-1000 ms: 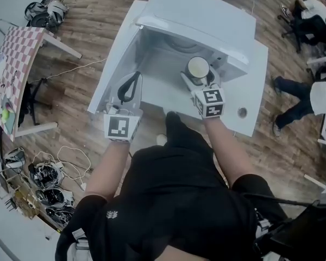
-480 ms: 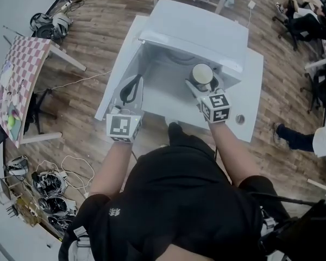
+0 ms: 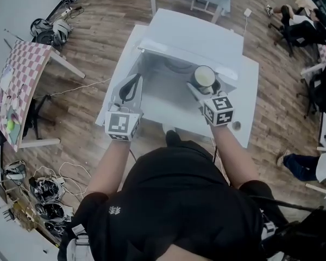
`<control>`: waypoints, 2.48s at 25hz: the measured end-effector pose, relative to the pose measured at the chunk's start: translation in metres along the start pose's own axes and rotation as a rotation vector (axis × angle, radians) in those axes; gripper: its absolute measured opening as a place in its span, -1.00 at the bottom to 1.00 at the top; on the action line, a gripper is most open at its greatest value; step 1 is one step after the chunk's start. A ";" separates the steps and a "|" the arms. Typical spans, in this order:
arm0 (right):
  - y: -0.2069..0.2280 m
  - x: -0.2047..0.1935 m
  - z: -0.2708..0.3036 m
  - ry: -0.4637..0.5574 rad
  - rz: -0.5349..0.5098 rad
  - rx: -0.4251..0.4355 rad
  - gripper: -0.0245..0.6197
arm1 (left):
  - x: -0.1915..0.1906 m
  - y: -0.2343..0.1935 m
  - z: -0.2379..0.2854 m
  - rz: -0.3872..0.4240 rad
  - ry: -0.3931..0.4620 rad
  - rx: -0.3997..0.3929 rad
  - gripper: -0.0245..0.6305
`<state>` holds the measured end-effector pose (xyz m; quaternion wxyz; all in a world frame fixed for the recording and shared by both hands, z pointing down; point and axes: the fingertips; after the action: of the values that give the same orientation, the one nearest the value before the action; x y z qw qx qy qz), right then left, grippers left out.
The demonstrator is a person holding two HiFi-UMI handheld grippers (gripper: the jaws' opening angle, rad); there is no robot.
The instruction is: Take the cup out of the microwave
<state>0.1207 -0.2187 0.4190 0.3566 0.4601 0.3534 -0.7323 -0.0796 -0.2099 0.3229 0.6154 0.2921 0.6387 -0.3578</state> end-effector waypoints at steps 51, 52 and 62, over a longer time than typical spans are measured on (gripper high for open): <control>0.051 0.101 -0.028 0.097 0.015 -0.051 0.28 | 0.073 -0.004 0.017 0.047 0.037 -0.039 -0.91; 0.052 0.102 -0.028 0.098 0.016 -0.051 0.28 | 0.074 -0.004 0.018 0.048 0.039 -0.039 -0.91; 0.061 0.101 -0.020 0.100 0.009 -0.052 0.28 | 0.069 -0.006 0.030 0.043 0.038 -0.039 -0.91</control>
<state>0.1486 -0.2519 0.3068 0.3535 0.4882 0.3879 -0.6973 -0.0724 -0.2428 0.2553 0.6164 0.3004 0.6506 -0.3264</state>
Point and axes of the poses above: the fingertips, and each gripper's own axes: z forward along the fingers, y to its right, x out of its top, and after that the axes turned 14 degrees about -z, right-handed
